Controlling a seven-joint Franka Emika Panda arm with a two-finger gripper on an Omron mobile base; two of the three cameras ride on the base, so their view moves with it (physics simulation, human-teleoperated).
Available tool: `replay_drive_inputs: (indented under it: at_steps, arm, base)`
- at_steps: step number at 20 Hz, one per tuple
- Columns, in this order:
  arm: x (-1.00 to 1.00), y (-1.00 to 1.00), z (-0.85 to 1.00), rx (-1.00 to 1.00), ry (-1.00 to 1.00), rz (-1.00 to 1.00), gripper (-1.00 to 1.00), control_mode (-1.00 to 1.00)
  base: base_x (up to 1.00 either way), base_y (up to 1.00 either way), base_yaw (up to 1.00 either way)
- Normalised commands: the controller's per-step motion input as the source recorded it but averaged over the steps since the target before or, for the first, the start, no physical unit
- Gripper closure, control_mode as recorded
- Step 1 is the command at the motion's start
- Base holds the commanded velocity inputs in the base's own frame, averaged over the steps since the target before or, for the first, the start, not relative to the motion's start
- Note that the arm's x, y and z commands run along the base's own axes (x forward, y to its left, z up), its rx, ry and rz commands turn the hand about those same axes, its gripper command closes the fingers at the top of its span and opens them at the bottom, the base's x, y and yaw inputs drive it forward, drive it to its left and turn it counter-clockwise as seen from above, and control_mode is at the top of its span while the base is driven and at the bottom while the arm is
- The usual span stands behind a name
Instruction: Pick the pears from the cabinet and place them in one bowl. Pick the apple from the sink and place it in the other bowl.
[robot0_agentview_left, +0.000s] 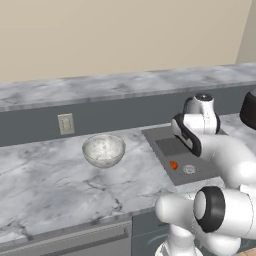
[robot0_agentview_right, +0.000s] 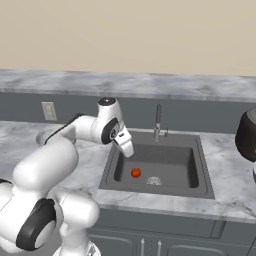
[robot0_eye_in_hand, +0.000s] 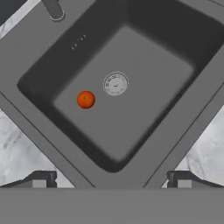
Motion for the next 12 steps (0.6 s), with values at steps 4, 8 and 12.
replay_drive_inputs:
  at_steps: [4,8,12]
  arm:
    - [0.34,-0.11,-0.23,0.0,0.0,0.0,-1.0,-1.0]
    - [0.34,-0.09,-0.21,0.01,0.0,-0.03,-1.0,-1.0]
    - [0.31,-0.13,-0.2,0.07,0.0,-0.05,-1.0,-1.0]
  base:
    - [0.0,0.0,0.0]
    - [0.0,0.0,0.0]
    - [0.0,0.0,0.0]
